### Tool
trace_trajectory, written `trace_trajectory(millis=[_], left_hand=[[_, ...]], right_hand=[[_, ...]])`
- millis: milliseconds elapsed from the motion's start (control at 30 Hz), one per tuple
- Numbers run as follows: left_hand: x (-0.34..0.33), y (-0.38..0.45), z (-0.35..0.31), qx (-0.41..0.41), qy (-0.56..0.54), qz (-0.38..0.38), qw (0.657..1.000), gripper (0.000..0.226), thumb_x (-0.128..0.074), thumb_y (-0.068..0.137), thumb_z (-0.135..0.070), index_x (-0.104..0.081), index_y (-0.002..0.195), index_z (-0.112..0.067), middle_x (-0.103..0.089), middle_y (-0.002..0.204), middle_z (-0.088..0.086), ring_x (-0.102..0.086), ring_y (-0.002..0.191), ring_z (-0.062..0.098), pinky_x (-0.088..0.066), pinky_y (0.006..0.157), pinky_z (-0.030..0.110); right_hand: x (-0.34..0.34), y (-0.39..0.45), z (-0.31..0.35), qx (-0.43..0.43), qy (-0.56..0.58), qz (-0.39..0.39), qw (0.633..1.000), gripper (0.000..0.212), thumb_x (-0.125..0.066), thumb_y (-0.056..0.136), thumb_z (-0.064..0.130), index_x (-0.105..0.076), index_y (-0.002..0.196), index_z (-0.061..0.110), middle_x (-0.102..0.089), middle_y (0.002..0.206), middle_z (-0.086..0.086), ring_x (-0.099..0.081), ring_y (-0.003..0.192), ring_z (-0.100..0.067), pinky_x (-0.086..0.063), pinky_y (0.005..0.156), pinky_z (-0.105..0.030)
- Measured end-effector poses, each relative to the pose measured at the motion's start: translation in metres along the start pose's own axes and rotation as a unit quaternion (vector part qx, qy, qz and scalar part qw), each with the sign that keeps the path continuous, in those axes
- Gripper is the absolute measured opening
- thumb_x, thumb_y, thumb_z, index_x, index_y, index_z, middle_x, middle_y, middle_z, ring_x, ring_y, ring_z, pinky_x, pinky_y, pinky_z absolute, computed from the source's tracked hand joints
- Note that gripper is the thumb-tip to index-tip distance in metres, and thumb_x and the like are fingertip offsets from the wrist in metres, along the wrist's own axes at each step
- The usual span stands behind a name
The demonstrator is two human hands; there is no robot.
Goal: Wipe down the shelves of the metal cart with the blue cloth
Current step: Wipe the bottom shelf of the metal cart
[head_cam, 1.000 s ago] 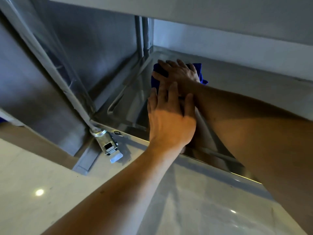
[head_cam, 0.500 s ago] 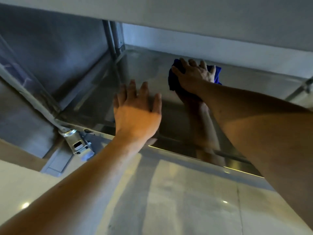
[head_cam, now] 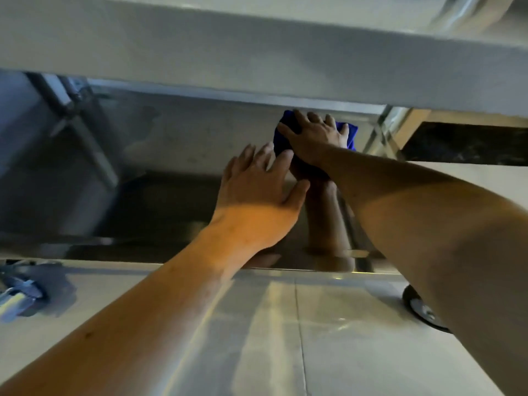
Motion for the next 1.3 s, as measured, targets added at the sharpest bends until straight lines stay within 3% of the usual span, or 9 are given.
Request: trace_trajectory(millis=[133,300,433,533,667,933,1167,1300], left_hand=[[-0.022,-0.018,-0.015,-0.027,0.015,0.031,0.999,0.066,-0.020,0.095,-0.069,-0.019,0.151,-0.035,-0.019,0.164,0.001,-0.010,0.152,0.025,-0.012,0.121,0.052],[-0.033,-0.036,-0.036,-0.119,0.068,-0.002,0.991,0.062,-0.017,0.097,-0.066,-0.034,0.145,-0.030,-0.039,0.154,0.004,-0.029,0.146,0.025,-0.021,0.119,0.053],[-0.031,-0.040,-0.041,-0.115,0.078,-0.033,0.990,0.061,-0.019,0.100,-0.061,-0.052,0.136,-0.024,-0.051,0.146,0.007,-0.040,0.140,0.029,-0.031,0.115,0.053],[-0.031,-0.039,-0.041,-0.101,0.104,-0.042,0.989,0.059,-0.021,0.101,-0.057,-0.059,0.130,-0.022,-0.057,0.140,0.008,-0.043,0.137,0.030,-0.034,0.112,0.052],[-0.031,-0.036,-0.041,-0.076,0.115,-0.046,0.989,0.060,-0.020,0.101,-0.057,-0.057,0.131,-0.021,-0.058,0.138,0.008,-0.045,0.135,0.031,-0.037,0.109,0.052],[-0.024,-0.038,-0.038,-0.033,0.083,-0.055,0.994,0.069,-0.007,0.097,-0.063,-0.041,0.145,-0.028,-0.036,0.158,0.004,-0.026,0.147,0.028,-0.023,0.118,0.050],[-0.032,-0.036,-0.064,-0.032,0.085,-0.068,0.993,0.063,-0.014,0.099,-0.057,-0.049,0.140,-0.023,-0.045,0.152,0.008,-0.035,0.142,0.030,-0.028,0.114,0.048],[-0.027,-0.040,-0.070,-0.087,0.048,-0.106,0.989,0.052,-0.027,0.102,-0.049,-0.054,0.136,-0.020,-0.051,0.146,0.008,-0.040,0.138,0.029,-0.032,0.112,0.048]], right_hand=[[0.009,-0.008,-0.039,-0.027,0.013,0.008,1.000,0.074,-0.022,0.091,0.079,-0.029,0.153,0.039,-0.039,0.157,-0.002,-0.023,0.147,-0.034,-0.010,0.113,-0.069],[0.015,-0.024,-0.070,-0.060,0.014,0.014,0.998,0.075,-0.021,0.091,0.081,-0.026,0.154,0.040,-0.036,0.159,-0.003,-0.018,0.149,-0.036,-0.008,0.113,-0.072],[0.021,-0.042,-0.076,-0.062,0.002,0.018,0.998,0.083,-0.019,0.087,0.085,-0.026,0.154,0.037,-0.036,0.158,-0.003,-0.022,0.146,-0.038,-0.006,0.112,-0.073],[0.020,-0.060,-0.072,-0.033,-0.006,0.025,0.999,0.091,-0.017,0.081,0.091,-0.014,0.157,0.040,-0.029,0.161,-0.002,-0.020,0.146,-0.039,-0.007,0.111,-0.073],[0.021,-0.080,-0.068,0.000,-0.002,0.040,0.999,0.097,-0.013,0.076,0.094,-0.007,0.157,0.042,-0.023,0.165,0.000,-0.016,0.149,-0.038,-0.006,0.111,-0.075],[0.023,-0.121,-0.051,0.033,-0.006,0.042,0.999,0.088,-0.011,0.082,0.090,-0.003,0.157,0.045,-0.020,0.166,0.003,-0.011,0.150,-0.033,-0.007,0.112,-0.071],[0.033,-0.161,-0.070,0.051,-0.013,0.063,0.997,0.076,-0.022,0.093,0.076,0.000,0.158,0.044,-0.014,0.167,0.005,-0.004,0.152,-0.032,-0.002,0.116,-0.067],[0.034,-0.180,-0.072,0.066,-0.009,0.055,0.996,0.072,-0.024,0.092,0.069,-0.003,0.157,0.045,-0.022,0.164,0.005,-0.015,0.148,-0.032,-0.008,0.114,-0.067]])
Point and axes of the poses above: each hand's wrist, its own y-axis towards the middle knuckle, its own x-axis out of the back of the hand, z = x × y, the point moved 2 cm from there along y, towards the middle knuckle
